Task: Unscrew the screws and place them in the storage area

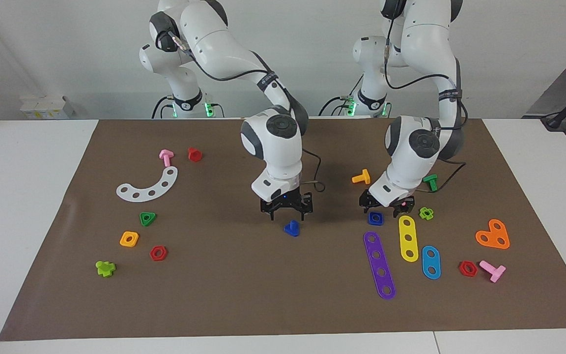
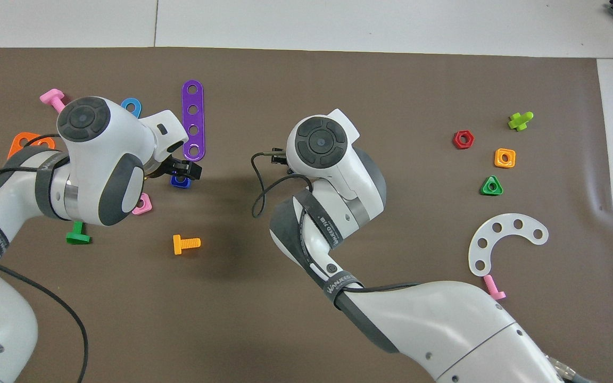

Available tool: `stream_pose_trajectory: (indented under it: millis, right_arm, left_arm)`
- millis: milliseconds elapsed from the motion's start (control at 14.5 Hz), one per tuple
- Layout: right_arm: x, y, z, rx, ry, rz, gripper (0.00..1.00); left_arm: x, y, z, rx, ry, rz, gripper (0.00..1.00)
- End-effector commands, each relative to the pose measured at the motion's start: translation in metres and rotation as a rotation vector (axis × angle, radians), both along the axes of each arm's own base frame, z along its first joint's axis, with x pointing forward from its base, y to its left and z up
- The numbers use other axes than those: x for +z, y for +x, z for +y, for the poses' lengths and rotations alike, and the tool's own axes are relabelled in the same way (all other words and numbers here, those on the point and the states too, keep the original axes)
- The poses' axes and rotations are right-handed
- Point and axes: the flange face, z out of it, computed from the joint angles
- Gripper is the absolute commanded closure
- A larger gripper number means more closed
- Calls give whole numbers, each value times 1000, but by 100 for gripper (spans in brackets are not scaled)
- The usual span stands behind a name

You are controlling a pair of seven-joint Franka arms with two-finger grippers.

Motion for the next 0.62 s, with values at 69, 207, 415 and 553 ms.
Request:
stream_pose_trajectory:
  millis: [69,207,415,553]
  right_arm:
    - [-5,0,13,12,-5,-27,38]
    - [-9,-1,13,13,-6,-24,39]
    - [-10,2,10,20,3,-39,39]
    - [-19,0,12,26,13,-51,39]
  left_arm:
    - [61,9,20,37,-10,3,0]
    - [97,13,30,52,-2,23,0]
    - [147,11,59,88,24,80,0]
    - [176,9,81,98,78,110,0]
